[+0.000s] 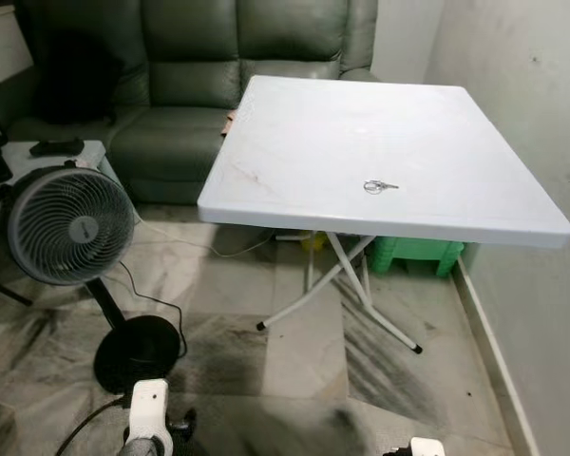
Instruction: Hang keys on a hook
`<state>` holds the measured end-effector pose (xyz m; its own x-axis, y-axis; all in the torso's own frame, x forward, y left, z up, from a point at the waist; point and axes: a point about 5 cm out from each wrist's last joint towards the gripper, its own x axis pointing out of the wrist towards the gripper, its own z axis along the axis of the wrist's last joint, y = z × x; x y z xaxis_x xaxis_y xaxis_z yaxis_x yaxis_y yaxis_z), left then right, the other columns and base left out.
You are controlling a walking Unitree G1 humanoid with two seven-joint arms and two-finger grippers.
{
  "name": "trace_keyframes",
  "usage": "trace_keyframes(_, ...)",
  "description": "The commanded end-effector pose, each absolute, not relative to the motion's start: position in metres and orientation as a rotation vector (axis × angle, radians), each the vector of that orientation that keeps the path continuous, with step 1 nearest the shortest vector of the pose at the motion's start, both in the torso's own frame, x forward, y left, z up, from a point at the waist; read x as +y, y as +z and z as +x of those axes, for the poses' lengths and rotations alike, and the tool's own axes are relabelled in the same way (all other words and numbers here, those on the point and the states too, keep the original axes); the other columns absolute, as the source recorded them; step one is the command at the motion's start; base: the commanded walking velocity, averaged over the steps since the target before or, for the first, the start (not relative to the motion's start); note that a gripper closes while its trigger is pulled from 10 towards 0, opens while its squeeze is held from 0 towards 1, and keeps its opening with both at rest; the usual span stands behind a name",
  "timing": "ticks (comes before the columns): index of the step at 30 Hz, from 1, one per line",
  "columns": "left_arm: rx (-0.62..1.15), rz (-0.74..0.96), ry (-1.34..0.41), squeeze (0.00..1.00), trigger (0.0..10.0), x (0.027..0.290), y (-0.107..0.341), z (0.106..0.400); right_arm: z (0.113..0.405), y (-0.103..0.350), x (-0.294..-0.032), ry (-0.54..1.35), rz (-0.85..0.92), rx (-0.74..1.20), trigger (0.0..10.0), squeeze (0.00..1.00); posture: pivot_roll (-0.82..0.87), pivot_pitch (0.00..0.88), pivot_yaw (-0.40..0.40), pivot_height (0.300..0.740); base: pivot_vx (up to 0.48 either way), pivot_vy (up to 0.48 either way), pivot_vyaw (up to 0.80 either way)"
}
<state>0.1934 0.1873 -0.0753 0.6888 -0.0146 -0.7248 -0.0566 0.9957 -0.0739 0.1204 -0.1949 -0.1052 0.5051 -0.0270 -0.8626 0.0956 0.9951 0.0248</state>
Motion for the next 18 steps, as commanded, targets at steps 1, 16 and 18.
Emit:
trace_keyframes(1, 0.819, -0.095, 0.014, 0.0, 10.0, 0.186, -0.077, 0.191, 0.11, -0.108, -0.195, -0.072, 0.072, 1.079, 10.0, 0.0, -0.01, 0.0, 0.014, 0.74, 0.0, 0.0, 0.0)
trace_keyframes(16, 0.762, -0.127, 0.025, 0.0, 10.0, 0.187, -0.073, 0.196, 0.107, -0.108, -0.2, -0.067, 0.08, 1.057, 10.0, 1.0, -0.01, 0.0, 0.007, 0.74, 0.0, 0.0, 0.0)
trace_keyframes(18, 0.725, -0.128, 0.024, 0.0, 10.0, 0.188, -0.069, 0.201, 0.112, -0.105, -0.203, -0.068, 0.073, 1.02, 10.0, 1.0, -0.01, 0.0, 0.007, 0.74, 0.0, 0.0, 0.0)
